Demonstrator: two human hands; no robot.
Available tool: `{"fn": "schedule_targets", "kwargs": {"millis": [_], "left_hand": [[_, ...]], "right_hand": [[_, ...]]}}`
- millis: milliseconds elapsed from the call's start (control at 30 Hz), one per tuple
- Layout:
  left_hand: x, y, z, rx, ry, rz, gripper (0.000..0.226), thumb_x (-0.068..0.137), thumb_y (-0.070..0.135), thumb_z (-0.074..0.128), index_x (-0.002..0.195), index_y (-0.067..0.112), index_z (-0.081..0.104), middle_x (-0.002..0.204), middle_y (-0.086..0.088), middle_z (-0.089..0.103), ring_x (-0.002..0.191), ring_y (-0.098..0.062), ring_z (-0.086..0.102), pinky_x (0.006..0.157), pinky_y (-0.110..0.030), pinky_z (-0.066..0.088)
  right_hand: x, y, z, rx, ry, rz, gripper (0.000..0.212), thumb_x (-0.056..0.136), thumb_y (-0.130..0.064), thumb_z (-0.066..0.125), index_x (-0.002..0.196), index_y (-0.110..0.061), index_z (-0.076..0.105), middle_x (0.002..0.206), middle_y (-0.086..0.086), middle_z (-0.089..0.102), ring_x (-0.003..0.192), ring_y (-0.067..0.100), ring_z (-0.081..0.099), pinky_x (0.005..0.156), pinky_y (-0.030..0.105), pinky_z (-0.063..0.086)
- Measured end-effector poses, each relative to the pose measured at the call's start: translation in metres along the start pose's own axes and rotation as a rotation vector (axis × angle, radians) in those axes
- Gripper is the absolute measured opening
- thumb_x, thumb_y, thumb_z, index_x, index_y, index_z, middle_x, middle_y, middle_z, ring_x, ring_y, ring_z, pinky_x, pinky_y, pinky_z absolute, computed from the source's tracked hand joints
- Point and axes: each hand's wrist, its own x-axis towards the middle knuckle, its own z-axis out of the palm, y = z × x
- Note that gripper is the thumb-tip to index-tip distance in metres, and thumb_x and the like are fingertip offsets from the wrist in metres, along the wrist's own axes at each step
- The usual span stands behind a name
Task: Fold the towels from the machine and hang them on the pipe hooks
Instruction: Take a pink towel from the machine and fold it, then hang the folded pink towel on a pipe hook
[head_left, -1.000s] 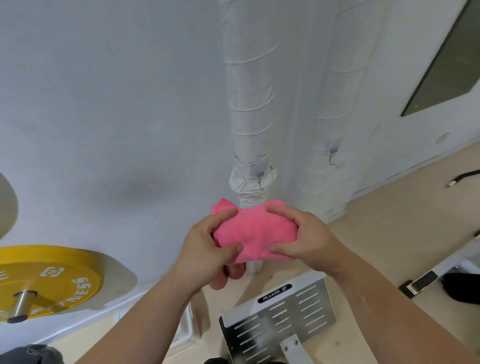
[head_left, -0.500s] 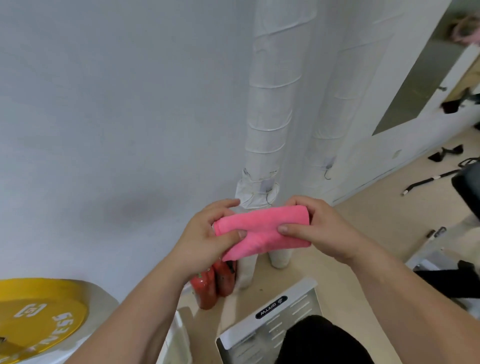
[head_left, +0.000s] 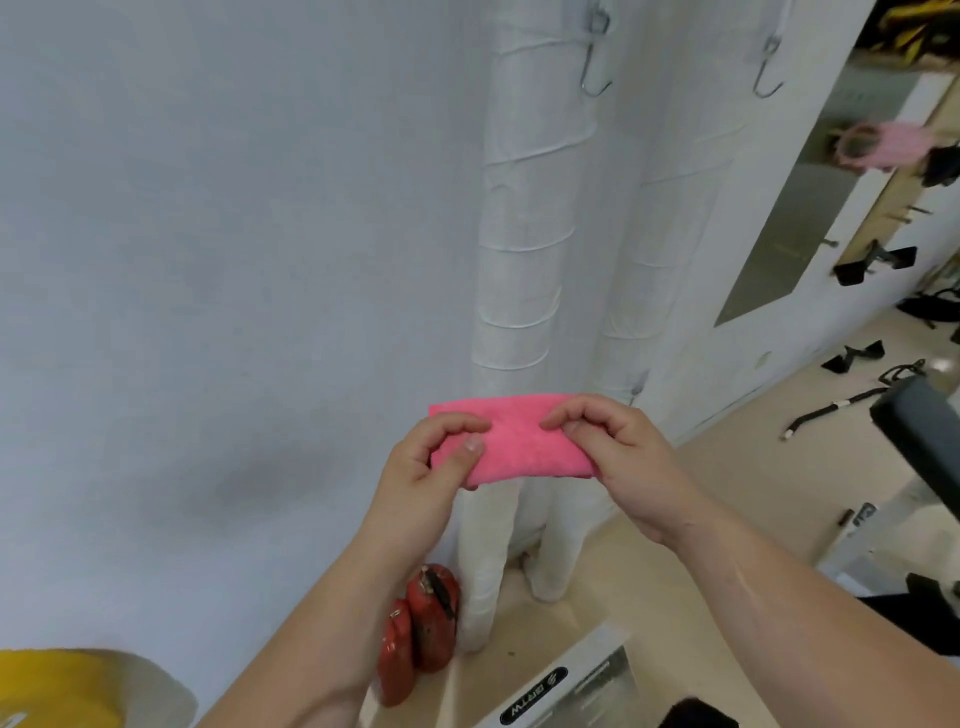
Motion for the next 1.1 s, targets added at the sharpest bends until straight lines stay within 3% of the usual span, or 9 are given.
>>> {"fn": "schedule_targets", "kwargs": {"millis": [67, 167, 300, 500, 800, 967, 1100], "left_hand": [[0.008, 0.006, 0.007, -0.023, -0.023, -0.008, 0.023, 0.081, 0.016, 0.079, 0.098, 0.031, 0.074, 0.104, 0.015, 0.071, 0.092, -0.009, 0.065, 0.079, -0.029, 0.057], [0.024, 0.016, 0.024, 0.006, -0.005, -0.002, 0.034, 0.08, 0.002, 0.082, 0.099, 0.029, 0.073, 0.104, 0.015, 0.071, 0.093, -0.008, 0.067, 0.08, -0.029, 0.058], [0.05, 0.029, 0.059, 0.105, 0.059, 0.04, 0.036, 0.079, 0.0, 0.082, 0.1, 0.028, 0.073, 0.104, 0.016, 0.071, 0.09, -0.006, 0.067, 0.076, -0.025, 0.057], [0.093, 0.061, 0.126, 0.292, 0.184, 0.176, 0.039, 0.081, 0.007, 0.082, 0.101, 0.039, 0.071, 0.109, 0.018, 0.069, 0.096, -0.007, 0.067, 0.083, -0.024, 0.057], [0.145, 0.149, 0.164, 0.367, 0.353, 0.425, 0.041, 0.084, -0.002, 0.076, 0.097, 0.036, 0.07, 0.098, 0.018, 0.069, 0.083, -0.002, 0.064, 0.072, -0.018, 0.052], [0.172, 0.214, 0.153, 0.42, 0.361, 0.563, 0.037, 0.084, -0.004, 0.074, 0.105, 0.026, 0.069, 0.098, 0.023, 0.067, 0.086, 0.001, 0.064, 0.075, -0.017, 0.053], [0.198, 0.237, 0.138, 0.452, 0.402, 0.58, 0.037, 0.084, -0.003, 0.073, 0.109, 0.023, 0.068, 0.11, 0.012, 0.066, 0.093, -0.001, 0.064, 0.081, -0.021, 0.056]], "right_hand": [[0.01, -0.001, -0.01, 0.059, -0.02, -0.011, 0.012, 0.082, -0.018, 0.075, 0.087, -0.029, 0.075, 0.108, -0.004, 0.069, 0.097, 0.007, 0.064, 0.084, 0.027, 0.051], [0.027, -0.001, -0.032, 0.045, -0.059, -0.052, 0.031, 0.071, -0.014, 0.089, 0.092, -0.031, 0.075, 0.117, 0.002, 0.066, 0.103, 0.016, 0.066, 0.084, 0.03, 0.057], [0.062, 0.006, -0.074, 0.033, -0.135, -0.134, 0.037, 0.069, -0.01, 0.09, 0.094, -0.033, 0.075, 0.115, -0.005, 0.063, 0.105, 0.014, 0.065, 0.085, 0.029, 0.055], [0.127, 0.002, -0.154, 0.052, -0.268, -0.276, 0.037, 0.07, -0.014, 0.09, 0.1, -0.03, 0.074, 0.121, -0.006, 0.061, 0.11, 0.013, 0.064, 0.094, 0.041, 0.057], [0.206, -0.077, -0.203, 0.09, -0.325, -0.608, 0.036, 0.072, -0.016, 0.089, 0.098, -0.035, 0.072, 0.121, -0.004, 0.059, 0.111, 0.011, 0.062, 0.097, 0.037, 0.055], [0.243, -0.139, -0.201, 0.081, -0.22, -0.773, 0.036, 0.072, -0.016, 0.089, 0.1, -0.031, 0.072, 0.122, 0.0, 0.059, 0.11, 0.011, 0.061, 0.097, 0.03, 0.053], [0.27, -0.164, -0.189, 0.068, -0.129, -0.795, 0.035, 0.077, -0.016, 0.085, 0.103, -0.032, 0.07, 0.125, 0.0, 0.054, 0.112, 0.005, 0.057, 0.096, 0.018, 0.049]]}}
